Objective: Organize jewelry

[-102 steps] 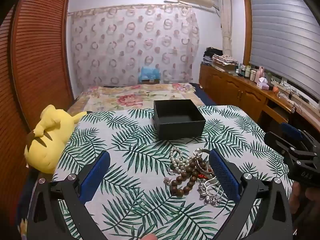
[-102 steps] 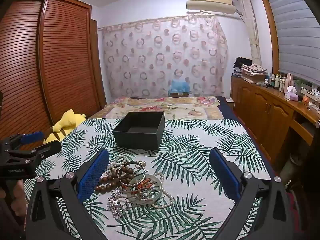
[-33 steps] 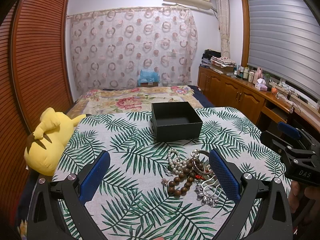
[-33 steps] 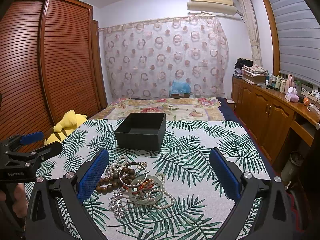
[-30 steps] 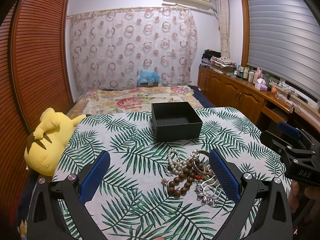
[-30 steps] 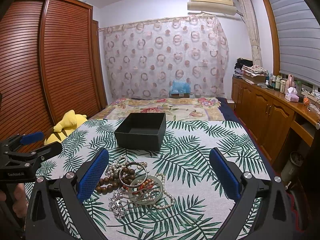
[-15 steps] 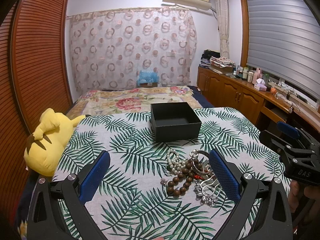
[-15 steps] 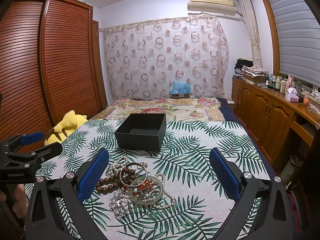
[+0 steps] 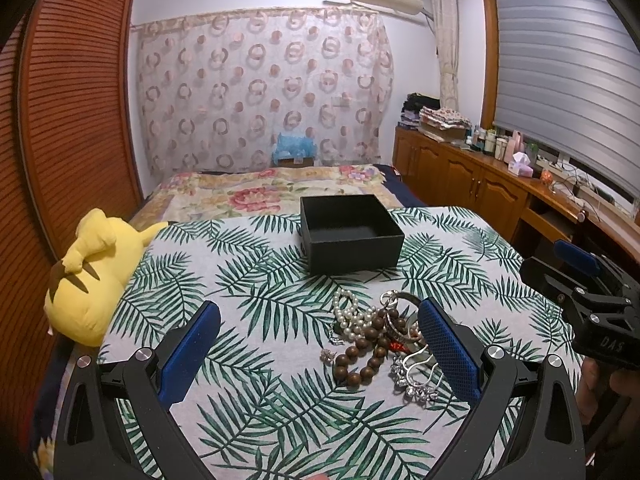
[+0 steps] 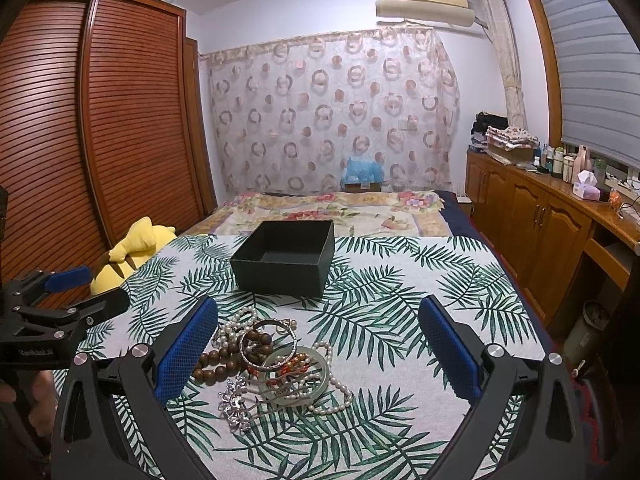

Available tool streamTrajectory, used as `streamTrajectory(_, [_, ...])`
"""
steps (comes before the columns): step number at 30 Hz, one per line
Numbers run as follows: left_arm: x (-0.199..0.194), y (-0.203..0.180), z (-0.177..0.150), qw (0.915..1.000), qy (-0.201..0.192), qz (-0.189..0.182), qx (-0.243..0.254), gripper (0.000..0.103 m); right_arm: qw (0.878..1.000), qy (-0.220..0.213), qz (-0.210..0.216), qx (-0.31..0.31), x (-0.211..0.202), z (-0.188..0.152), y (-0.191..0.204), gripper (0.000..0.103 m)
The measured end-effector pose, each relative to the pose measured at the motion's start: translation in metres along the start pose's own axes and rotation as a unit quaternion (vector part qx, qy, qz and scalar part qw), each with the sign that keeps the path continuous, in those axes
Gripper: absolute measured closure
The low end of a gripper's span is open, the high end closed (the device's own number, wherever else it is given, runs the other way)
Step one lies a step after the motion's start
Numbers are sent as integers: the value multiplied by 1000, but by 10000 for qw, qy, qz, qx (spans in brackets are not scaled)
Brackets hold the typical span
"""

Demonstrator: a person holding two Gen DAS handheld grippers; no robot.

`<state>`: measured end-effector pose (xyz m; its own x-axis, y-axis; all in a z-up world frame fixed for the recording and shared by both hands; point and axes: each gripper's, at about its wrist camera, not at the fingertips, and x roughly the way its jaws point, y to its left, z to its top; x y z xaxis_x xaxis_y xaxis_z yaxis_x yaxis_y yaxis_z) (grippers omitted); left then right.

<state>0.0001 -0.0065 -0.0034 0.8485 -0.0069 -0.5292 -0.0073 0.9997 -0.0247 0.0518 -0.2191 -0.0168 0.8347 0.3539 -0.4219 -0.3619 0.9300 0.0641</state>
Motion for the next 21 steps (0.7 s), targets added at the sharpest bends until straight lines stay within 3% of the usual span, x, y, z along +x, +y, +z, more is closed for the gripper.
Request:
streamTrajectory(11, [14,12,-12,9997,226,-15,-46,8,9999,137,80,-43,17,-11,0,2])
streamTrajectory(15, [22,19,-17,9993,382,-8,-40,8,9987,323,309,-225,31,-16,7,2])
streamTrajectory(21, [34,29,-25,9982,592,27,-69,8,9936,744,682,-506,56,-25,21,15])
